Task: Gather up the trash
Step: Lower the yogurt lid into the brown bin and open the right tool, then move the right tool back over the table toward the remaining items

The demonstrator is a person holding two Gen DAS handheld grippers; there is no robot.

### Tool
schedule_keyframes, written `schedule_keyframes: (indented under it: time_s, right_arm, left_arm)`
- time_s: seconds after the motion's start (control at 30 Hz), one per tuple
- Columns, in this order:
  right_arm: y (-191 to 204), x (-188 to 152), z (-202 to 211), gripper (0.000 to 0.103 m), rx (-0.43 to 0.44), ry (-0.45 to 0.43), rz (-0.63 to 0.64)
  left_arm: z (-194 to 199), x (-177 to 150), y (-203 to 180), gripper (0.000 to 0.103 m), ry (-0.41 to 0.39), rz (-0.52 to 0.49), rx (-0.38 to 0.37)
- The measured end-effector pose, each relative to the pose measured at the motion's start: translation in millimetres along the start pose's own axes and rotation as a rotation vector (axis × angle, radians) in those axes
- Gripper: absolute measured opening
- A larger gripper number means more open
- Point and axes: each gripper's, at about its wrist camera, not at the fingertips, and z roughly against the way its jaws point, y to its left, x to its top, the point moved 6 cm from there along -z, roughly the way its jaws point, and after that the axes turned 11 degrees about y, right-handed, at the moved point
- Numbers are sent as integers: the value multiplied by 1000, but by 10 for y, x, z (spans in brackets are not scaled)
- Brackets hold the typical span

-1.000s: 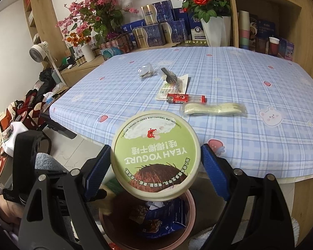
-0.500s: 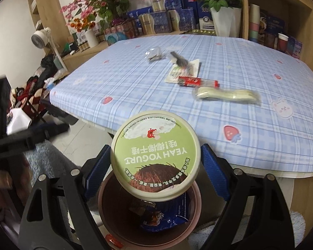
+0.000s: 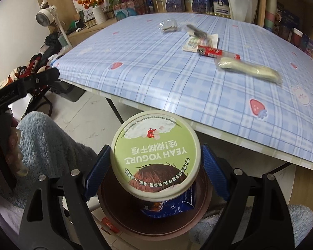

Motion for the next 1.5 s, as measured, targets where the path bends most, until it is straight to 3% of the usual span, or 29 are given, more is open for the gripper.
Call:
schedule_keyframes:
  time_s: [0.57, 0.63, 0.73, 0.97, 1.17, 1.33, 1.5]
  right_arm:
    - [61, -68, -205, 87, 8, 84, 31]
    - [59, -69, -203, 93, 10, 81, 31]
    - [60, -58, -192, 95, 8, 76, 33]
    - [-38, 44, -57, 97, -29, 10, 5]
    - [-358, 206, 94, 97, -91, -60, -65]
    - [-550, 298, 206, 97, -90, -102, -103]
    - [-700, 369, 224, 97, -101, -95, -118]
  left_arm:
    - [-69, -48, 110, 97, 19, 30, 22]
    - [-73, -49, 113, 97, 20, 30, 24]
    - [-101, -56, 126, 97, 32, 39, 23]
    - [-133, -68, 153, 97, 41, 47, 16]
    - [-186, -48, 104, 97, 55, 27, 7]
    - [-216, 31, -38, 97, 50, -9, 0]
    - [-241, 125, -244, 97, 41, -56, -23]
